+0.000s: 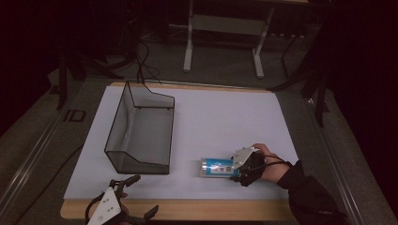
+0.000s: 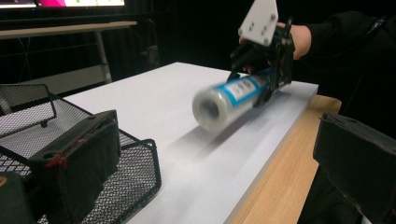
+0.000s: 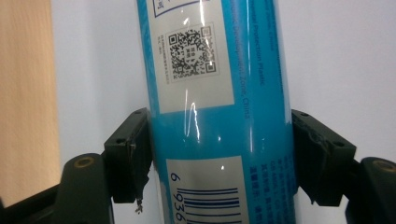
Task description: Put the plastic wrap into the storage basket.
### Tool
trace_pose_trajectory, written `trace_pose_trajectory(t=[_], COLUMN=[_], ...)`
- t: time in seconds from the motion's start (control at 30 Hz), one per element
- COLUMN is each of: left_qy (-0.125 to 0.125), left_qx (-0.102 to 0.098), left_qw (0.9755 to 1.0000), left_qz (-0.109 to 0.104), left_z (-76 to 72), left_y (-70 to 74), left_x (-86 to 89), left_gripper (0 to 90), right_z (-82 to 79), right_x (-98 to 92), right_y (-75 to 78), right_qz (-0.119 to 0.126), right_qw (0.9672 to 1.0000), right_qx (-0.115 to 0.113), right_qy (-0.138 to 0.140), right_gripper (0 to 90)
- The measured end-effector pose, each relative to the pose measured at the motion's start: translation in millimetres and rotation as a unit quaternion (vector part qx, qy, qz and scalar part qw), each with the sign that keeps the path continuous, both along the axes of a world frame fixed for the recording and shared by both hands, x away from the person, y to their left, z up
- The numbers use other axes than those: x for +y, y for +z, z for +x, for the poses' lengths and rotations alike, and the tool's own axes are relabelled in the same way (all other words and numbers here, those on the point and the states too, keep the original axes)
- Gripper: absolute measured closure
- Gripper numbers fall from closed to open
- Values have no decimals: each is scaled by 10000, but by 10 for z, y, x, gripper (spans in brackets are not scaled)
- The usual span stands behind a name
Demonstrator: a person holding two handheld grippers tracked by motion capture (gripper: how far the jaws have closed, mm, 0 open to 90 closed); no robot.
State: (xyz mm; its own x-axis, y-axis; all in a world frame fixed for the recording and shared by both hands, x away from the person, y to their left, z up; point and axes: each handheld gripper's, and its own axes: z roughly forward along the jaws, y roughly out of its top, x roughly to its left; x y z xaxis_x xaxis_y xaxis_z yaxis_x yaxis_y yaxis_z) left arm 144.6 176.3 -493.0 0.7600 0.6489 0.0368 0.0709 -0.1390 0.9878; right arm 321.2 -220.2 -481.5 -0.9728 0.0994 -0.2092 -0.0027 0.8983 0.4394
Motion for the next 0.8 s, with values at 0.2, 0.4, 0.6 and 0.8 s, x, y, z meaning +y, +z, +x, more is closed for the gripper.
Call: trace_pose_trajectory(t=[0.2,0.4,0.6,0.8], left_qy=[9,22,24,23], left_qx=[5,-8,-16,-25], left_qw=[10000,10000,10000,10000], left_qz=[-26,-42,-83,-76], left_z=[0,1,2,0], left_y=[4,6,9,11], left_x=[1,7,4,-3], left_gripper=[15,15,15,15], right_z=[87,248,408,610], right_x=[-71,-204,-330,-418], right_y=[177,278,311,329], right_qz=[498,1114,1451,1510], right_qw=[9974,9855,9702,9529], right_qx=[214,115,16,63], right_qy=[-483,-1274,-1942,-2629], right_gripper=[295,303,310,315])
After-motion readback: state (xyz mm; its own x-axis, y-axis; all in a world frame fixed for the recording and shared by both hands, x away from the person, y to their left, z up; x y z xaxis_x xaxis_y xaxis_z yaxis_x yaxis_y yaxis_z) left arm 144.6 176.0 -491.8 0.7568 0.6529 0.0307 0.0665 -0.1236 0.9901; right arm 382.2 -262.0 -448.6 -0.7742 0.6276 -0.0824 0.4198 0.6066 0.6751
